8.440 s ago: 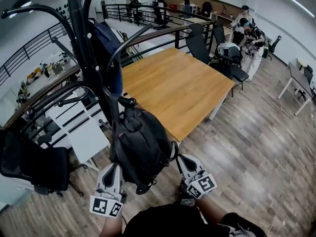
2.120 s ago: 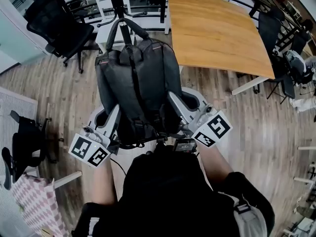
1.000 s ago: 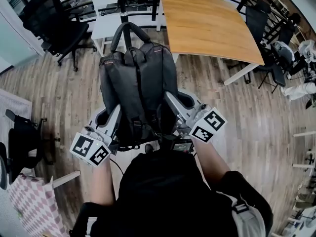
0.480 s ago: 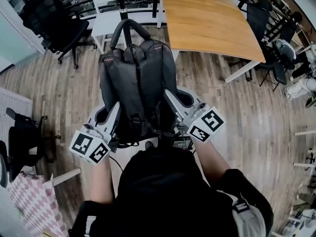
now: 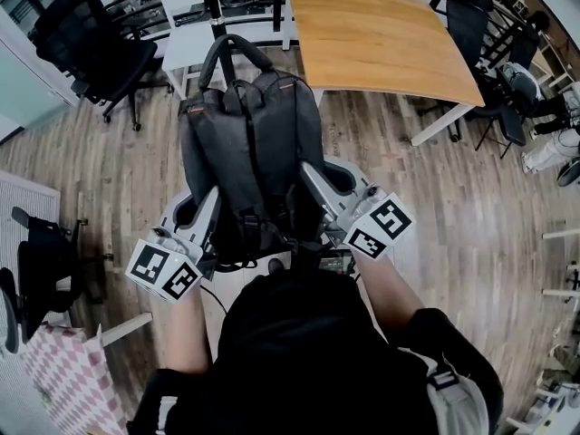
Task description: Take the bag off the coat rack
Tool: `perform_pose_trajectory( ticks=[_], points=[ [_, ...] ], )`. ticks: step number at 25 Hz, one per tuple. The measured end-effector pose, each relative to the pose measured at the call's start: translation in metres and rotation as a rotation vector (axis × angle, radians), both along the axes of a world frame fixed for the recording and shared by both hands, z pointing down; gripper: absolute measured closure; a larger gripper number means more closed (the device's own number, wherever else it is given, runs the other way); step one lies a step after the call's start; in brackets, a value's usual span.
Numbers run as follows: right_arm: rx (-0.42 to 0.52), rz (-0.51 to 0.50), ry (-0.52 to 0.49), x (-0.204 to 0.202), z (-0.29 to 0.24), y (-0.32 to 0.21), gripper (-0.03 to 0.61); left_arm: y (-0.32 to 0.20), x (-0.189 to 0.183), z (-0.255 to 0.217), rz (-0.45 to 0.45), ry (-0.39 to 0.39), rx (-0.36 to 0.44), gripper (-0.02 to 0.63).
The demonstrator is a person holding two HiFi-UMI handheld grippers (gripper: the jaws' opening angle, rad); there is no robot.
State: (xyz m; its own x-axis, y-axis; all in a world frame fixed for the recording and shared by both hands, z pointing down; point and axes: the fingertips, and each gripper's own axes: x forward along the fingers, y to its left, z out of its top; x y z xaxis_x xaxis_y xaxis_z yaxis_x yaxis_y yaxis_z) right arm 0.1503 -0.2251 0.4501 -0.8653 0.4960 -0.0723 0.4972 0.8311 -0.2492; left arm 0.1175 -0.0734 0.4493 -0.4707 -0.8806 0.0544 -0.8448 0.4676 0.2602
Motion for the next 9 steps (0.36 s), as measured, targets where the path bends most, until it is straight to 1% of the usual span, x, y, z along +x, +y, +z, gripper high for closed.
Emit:
perform_pose_trajectory(
  ticks=[9],
  points=[
    [-0.001,0.018,0.012,-0.0024,0.0044,-0.0006,0.531,-0.0007,-0.0044,0.0045,0.017,0.013,0.002,0.578]
  ],
)
